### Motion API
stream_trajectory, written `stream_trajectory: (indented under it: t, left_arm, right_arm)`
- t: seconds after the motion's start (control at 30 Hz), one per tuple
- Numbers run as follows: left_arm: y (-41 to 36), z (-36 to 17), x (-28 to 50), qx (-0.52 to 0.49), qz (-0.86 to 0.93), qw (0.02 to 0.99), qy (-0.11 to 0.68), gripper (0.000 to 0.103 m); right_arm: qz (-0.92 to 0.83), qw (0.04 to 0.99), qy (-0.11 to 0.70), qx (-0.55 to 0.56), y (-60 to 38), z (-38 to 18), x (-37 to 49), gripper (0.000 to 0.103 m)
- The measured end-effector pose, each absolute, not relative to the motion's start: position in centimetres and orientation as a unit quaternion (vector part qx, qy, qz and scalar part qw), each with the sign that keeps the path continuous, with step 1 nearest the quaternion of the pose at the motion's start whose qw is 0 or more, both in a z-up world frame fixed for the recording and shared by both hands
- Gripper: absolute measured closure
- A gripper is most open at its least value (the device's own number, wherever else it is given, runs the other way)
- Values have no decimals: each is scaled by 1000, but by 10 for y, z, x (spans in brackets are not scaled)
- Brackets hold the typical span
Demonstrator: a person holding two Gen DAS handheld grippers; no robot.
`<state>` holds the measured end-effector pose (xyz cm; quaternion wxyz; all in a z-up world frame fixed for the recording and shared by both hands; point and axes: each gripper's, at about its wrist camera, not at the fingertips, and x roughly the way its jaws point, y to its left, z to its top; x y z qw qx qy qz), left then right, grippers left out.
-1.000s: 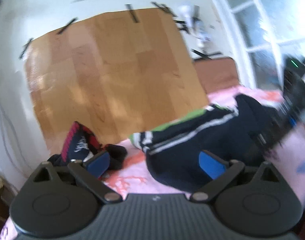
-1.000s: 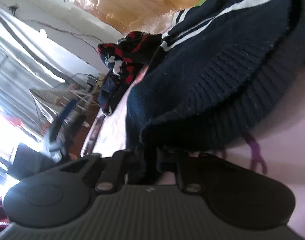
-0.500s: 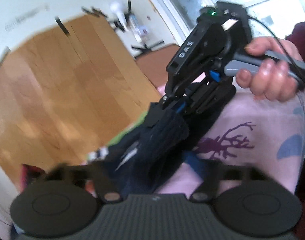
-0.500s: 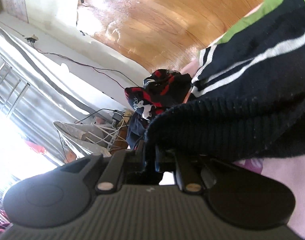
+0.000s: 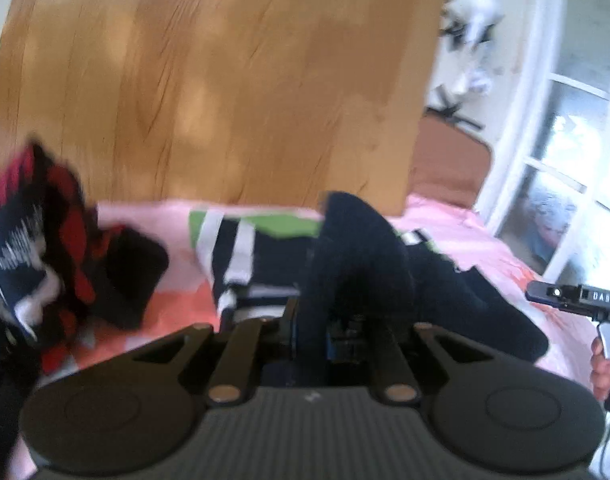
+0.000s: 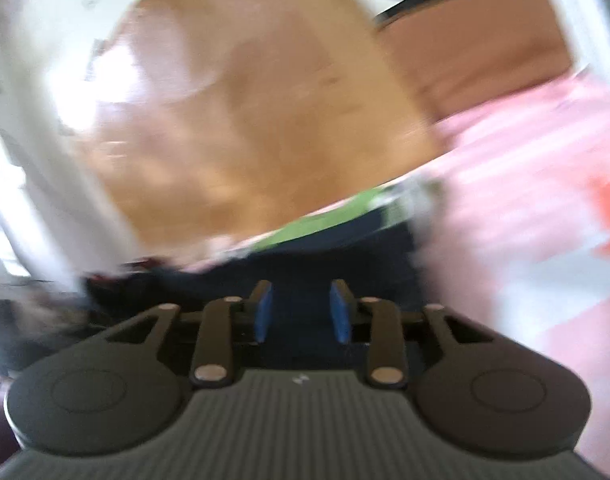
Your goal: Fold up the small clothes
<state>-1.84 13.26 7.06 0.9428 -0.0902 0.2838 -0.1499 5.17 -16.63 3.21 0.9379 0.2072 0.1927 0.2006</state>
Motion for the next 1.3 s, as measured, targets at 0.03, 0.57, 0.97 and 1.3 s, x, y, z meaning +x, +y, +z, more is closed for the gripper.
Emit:
stream_trajectory:
  t: [0.03,0.57,0.97,1.3]
  left_arm:
    - [134,65,-12,-99,-144,938,299,93]
    - [142,38,32,-115,-96,916,372,86]
    - [164,64,-45,-152,-102,917,353,14]
    - [179,25,-48,-369,-171,812,418,41]
  right_arm:
    - [183,945,193,192,-170,29,58,54]
    - [113,956,201,184,-178,2,95,94]
    - [141,939,228,217,-196,13,47,51]
    - [168,881,306,320,-198,-17,29,49]
